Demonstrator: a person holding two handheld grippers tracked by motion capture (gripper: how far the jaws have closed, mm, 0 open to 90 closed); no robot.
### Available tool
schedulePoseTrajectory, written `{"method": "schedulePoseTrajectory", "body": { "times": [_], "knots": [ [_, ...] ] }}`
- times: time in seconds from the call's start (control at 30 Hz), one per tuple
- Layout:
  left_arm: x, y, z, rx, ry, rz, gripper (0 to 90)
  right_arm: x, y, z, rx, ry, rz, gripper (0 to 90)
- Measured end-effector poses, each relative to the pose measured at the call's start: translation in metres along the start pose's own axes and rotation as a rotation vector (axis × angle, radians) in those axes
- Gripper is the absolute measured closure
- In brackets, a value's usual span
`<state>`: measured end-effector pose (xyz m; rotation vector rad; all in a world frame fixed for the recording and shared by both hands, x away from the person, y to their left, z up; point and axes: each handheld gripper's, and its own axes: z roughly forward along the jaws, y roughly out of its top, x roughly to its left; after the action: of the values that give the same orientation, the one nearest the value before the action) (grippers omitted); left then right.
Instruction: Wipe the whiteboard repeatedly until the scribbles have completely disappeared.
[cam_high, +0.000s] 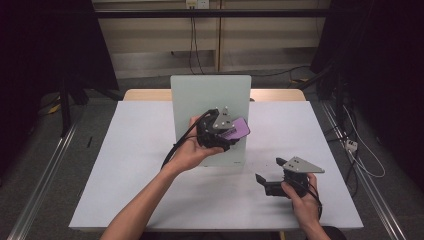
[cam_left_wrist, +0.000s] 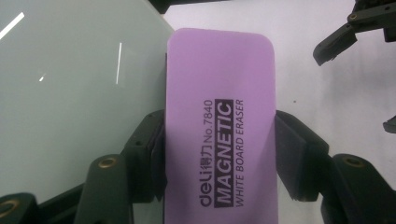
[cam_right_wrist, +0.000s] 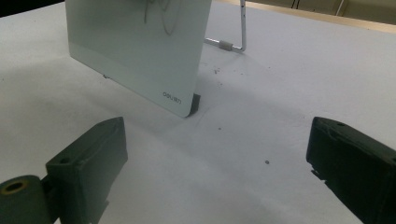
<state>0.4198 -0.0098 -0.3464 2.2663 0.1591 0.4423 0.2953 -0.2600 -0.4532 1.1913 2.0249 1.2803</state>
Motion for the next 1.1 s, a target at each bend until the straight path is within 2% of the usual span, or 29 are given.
{"method": "schedulePoseTrajectory", "body": {
  "times": [0.13,0.3,0.73,0.83,0.93,1.07,1.1],
  "knots": [
    [-0.005,0.002,0.006,0.013,-0.002,0.026,40.9,0.000,0.000,0.000,-0.001,0.002,-0.001,5.5],
    [-0.017,0.001,0.019,0.060,-0.016,0.072,40.9,0.000,0.000,0.000,0.000,0.002,0.001,5.5],
    [-0.039,-0.019,0.039,0.140,-0.086,0.089,41.0,0.000,0.000,-0.001,-0.002,0.005,-0.002,5.5],
    [-0.040,-0.021,0.038,0.183,-0.093,0.114,41.0,0.000,0.000,0.000,-0.002,0.003,0.000,5.5],
    [-0.038,-0.023,0.036,0.156,-0.085,0.090,41.0,0.000,0.000,0.000,-0.002,0.003,-0.001,5.5],
    [-0.027,-0.021,0.023,0.129,-0.055,0.076,41.0,0.000,0.000,0.000,-0.002,0.003,0.000,5.5],
    [-0.024,-0.020,0.019,0.115,-0.046,0.059,41.0,0.000,0.000,0.000,-0.002,0.004,0.000,5.5]
  ]
}}
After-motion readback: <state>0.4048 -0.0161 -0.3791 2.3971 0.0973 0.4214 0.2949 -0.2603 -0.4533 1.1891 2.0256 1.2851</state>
